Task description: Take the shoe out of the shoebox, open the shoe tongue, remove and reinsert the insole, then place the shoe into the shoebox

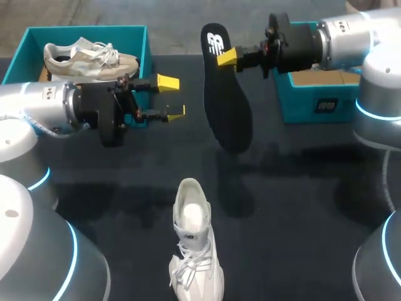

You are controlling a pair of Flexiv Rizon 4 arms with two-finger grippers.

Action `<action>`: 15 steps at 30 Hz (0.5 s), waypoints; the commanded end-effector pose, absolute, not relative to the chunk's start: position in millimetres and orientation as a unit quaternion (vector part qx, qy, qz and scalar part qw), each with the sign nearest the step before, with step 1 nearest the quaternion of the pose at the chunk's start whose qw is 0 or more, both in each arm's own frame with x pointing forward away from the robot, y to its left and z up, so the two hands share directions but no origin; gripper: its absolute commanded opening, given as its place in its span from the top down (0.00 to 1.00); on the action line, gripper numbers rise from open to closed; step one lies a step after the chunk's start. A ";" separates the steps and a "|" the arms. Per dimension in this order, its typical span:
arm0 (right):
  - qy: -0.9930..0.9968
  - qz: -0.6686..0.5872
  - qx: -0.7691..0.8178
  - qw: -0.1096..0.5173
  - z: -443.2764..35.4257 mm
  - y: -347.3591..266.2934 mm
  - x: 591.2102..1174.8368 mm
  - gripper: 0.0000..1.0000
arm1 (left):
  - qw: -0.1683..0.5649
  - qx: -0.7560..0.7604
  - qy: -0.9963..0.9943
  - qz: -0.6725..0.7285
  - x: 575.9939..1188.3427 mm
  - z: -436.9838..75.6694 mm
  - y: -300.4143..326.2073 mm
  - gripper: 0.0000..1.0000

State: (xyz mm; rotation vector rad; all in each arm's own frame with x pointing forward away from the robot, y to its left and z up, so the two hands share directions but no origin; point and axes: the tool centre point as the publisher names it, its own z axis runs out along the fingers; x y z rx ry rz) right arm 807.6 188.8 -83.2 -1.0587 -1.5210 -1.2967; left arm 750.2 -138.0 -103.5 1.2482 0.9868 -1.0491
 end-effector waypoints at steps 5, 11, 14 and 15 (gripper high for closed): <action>-0.606 -0.514 -0.426 0.432 -87.2 193.1 809.3 1.00 | 0.578 0.531 0.424 -0.451 752.2 -108.3 -146.0 0.00; -0.584 -0.511 -0.450 0.442 -96.0 200.0 814.3 1.00 | 0.582 0.529 0.424 -0.449 755.1 -106.9 -155.2 0.00; -0.574 -0.506 -0.469 0.442 -99.6 199.7 814.3 1.00 | 0.585 0.527 0.424 -0.447 757.2 -106.3 -158.3 0.00; -0.566 -0.508 -0.475 0.443 -100.7 199.3 813.9 1.00 | 0.585 0.527 0.424 -0.447 757.9 -106.3 -159.1 0.00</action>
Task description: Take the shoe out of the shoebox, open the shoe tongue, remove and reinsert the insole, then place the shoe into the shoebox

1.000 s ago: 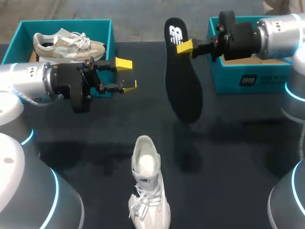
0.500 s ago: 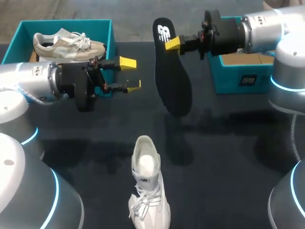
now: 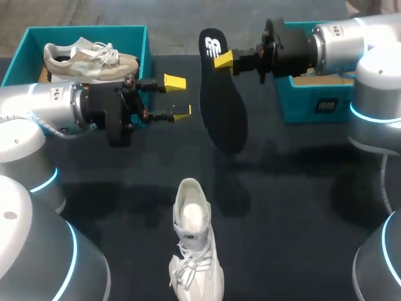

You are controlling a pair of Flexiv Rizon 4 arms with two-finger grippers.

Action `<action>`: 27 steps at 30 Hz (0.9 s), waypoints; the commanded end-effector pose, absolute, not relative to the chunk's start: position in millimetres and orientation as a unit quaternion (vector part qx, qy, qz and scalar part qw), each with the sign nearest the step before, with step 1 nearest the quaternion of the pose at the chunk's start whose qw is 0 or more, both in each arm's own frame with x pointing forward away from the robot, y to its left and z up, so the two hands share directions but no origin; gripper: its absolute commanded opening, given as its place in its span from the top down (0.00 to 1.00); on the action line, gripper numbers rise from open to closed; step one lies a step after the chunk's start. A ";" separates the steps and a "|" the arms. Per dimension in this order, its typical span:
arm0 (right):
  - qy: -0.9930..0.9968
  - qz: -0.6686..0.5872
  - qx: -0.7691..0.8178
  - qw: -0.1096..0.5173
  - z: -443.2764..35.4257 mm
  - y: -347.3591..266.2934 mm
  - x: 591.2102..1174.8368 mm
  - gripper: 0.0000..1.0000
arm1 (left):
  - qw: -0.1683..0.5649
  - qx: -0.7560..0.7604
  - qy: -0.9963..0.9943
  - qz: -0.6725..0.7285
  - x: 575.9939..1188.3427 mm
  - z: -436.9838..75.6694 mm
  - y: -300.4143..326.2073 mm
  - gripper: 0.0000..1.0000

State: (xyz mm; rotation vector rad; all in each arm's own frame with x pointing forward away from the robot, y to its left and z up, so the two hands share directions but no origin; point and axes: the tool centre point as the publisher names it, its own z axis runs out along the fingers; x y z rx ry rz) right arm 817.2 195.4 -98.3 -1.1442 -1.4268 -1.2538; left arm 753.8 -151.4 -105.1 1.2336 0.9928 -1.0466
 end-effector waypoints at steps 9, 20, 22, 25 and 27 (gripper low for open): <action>-0.535 -0.485 -0.526 0.450 -109.0 195.1 811.7 1.00 | 0.585 0.524 0.430 -0.445 766.2 -112.2 -164.6 0.00; -0.528 -0.486 -0.530 0.451 -109.2 194.7 811.2 1.00 | 0.580 0.513 0.429 -0.464 775.1 -123.0 -175.7 0.00; -0.528 -0.486 -0.530 0.451 -109.2 194.7 811.2 1.00 | 0.581 0.514 0.426 -0.466 773.9 -121.5 -178.5 0.02; -0.528 -0.486 -0.530 0.451 -109.2 194.7 811.2 1.00 | 0.585 0.519 0.429 -0.452 770.4 -118.5 -184.5 0.11; -0.528 -0.486 -0.530 0.451 -109.2 194.7 811.2 1.00 | 0.588 0.521 0.428 -0.447 768.2 -117.5 -187.2 0.18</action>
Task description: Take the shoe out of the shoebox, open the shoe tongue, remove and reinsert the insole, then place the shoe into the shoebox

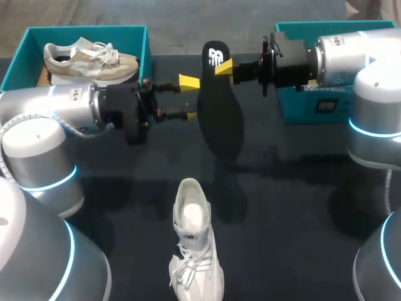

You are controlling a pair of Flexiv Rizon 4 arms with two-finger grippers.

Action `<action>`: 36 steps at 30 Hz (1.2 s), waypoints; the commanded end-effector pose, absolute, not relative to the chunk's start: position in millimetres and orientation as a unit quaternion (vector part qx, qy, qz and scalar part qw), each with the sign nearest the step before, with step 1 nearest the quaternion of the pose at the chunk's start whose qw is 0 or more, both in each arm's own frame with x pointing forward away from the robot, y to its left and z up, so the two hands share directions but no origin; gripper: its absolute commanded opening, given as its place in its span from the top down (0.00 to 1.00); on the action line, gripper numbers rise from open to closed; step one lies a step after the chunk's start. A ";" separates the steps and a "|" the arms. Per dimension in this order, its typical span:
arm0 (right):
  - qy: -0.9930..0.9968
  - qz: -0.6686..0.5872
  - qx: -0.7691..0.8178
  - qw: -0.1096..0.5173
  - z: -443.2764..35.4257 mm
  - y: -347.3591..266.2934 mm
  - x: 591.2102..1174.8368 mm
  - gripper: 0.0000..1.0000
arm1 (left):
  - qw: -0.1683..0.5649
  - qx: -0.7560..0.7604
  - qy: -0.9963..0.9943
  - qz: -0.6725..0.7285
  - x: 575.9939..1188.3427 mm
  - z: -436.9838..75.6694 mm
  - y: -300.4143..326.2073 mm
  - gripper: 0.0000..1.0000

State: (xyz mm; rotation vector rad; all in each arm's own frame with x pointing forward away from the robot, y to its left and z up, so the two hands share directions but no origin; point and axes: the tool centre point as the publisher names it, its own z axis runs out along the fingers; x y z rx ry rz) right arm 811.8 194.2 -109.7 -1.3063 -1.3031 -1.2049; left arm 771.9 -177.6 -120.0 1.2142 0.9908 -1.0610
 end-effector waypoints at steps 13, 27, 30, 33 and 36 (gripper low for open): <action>-0.528 -0.486 -0.530 0.451 -109.2 194.7 811.2 1.00 | 0.590 0.525 0.434 -0.433 766.0 -120.4 -195.9 0.59; -0.528 -0.486 -0.530 0.451 -109.2 194.7 811.2 1.00 | 0.592 0.526 0.440 -0.424 767.8 -123.1 -202.1 0.69; -0.528 -0.486 -0.530 0.451 -109.2 194.7 811.2 1.00 | 0.592 0.526 0.441 -0.423 768.0 -123.2 -202.3 0.69; -0.528 -0.486 -0.530 0.451 -109.2 194.7 811.2 1.00 | 0.594 0.525 0.440 -0.422 768.3 -121.6 -202.4 0.67; -0.528 -0.486 -0.530 0.451 -109.2 194.7 811.2 1.00 | 0.596 0.524 0.439 -0.422 768.3 -120.1 -202.1 0.69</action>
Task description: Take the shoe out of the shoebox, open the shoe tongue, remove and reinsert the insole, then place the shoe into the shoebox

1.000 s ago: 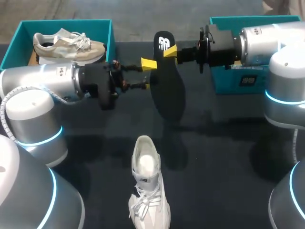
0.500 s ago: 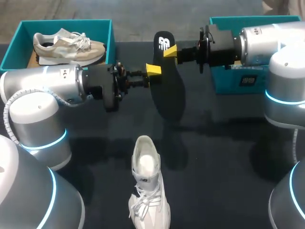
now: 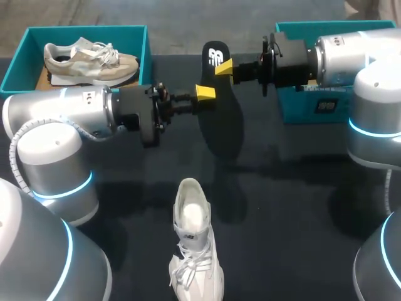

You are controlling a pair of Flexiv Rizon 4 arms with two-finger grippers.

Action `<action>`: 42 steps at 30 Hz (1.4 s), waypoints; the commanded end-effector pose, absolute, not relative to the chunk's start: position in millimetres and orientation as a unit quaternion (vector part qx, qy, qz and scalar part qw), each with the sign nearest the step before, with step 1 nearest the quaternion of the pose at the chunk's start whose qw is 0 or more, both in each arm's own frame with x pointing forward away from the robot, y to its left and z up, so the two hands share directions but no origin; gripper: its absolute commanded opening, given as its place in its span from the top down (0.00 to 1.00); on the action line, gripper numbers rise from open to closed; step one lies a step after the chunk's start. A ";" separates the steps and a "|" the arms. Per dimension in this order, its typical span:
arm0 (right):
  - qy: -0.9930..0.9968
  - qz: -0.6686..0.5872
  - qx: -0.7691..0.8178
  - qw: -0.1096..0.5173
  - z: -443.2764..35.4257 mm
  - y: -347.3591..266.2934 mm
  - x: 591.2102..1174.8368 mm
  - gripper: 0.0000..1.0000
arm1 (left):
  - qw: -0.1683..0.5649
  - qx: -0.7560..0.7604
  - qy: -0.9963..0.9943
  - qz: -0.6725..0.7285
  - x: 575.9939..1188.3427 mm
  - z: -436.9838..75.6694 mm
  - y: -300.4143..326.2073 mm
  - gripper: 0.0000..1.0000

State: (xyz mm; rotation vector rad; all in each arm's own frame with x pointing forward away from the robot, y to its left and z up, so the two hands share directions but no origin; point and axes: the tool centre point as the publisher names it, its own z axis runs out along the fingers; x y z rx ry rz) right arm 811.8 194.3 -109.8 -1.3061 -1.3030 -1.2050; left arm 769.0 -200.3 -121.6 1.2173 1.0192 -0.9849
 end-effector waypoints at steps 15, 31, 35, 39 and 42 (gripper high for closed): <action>-0.528 -0.486 -0.530 0.451 -109.2 194.7 811.2 1.00 | 0.597 0.524 0.440 -0.419 768.5 -118.9 -202.5 0.86; -0.528 -0.494 -0.529 0.444 -107.8 194.4 810.2 0.00 | 0.598 0.527 0.439 -0.415 768.8 -118.7 -202.6 1.00; -0.529 -0.501 -0.528 0.436 -106.9 192.0 809.3 0.00 | 0.598 0.528 0.442 -0.411 769.2 -119.2 -198.3 1.00; -0.529 -0.505 -0.528 0.432 -108.2 188.0 804.6 0.00 | 0.594 0.527 0.447 -0.412 770.9 -120.3 -188.8 1.00; -0.528 -0.509 -0.522 0.436 -110.2 186.1 800.9 0.00 | 0.587 0.529 0.454 -0.412 771.1 -121.8 -179.1 1.00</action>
